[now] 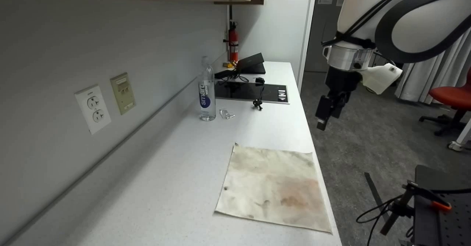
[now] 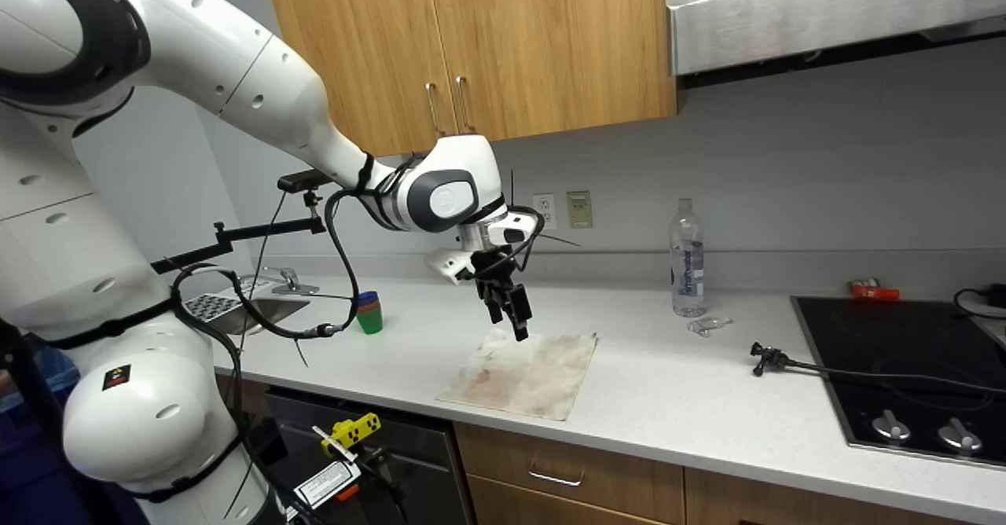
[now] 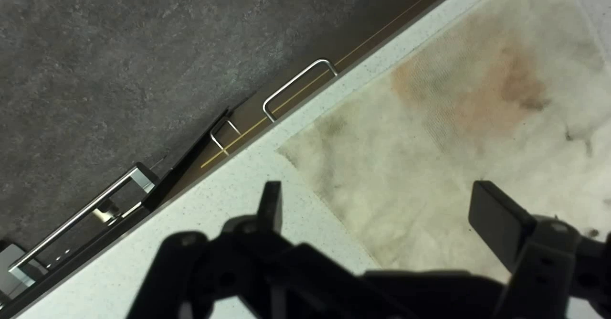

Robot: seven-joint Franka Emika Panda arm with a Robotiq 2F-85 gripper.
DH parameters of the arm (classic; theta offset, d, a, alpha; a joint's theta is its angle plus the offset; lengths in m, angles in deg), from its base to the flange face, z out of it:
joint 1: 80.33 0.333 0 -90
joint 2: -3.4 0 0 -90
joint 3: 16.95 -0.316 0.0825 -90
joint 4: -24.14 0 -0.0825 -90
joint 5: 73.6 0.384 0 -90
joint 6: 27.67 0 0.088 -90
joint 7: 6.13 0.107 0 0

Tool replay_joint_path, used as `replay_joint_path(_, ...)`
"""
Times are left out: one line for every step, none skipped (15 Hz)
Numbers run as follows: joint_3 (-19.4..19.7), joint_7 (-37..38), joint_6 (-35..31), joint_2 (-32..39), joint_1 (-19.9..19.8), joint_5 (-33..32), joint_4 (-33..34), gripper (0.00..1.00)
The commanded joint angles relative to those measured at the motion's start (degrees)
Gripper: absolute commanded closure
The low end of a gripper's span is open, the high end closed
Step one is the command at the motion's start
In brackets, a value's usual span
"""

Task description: Fold the cloth on the countertop into a triangle twice

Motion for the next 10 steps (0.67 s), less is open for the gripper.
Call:
replay_joint_path(0.1,0.0,0.1,-0.1,0.1,0.0,0.1,0.0)
replay_joint_path(0.0,0.0,0.1,-0.2,0.2,0.0,0.1,0.0)
replay_joint_path(0.0,0.0,0.1,-0.3,0.2,0.0,0.1,0.0)
replay_joint_path(0.4,-2.0,-0.2,0.3,0.4,1.6,0.4,0.0)
replay_joint_path(0.8,-3.5,-1.4,1.3,0.3,1.9,0.6,0.0)
replay_joint_path(1.0,-4.2,-1.7,2.0,0.1,1.6,0.7,0.0)
replay_joint_path(1.5,-6.1,-3.0,2.9,0.1,2.3,0.6,0.0)
replay_joint_path(2.0,-8.1,-4.5,3.6,0.1,3.0,0.5,0.0)
replay_joint_path(2.7,-11.8,-6.6,4.9,0.3,5.8,0.3,0.0)
replay_joint_path(3.1,-13.9,-8.2,6.1,0.2,6.7,0.3,0.0)
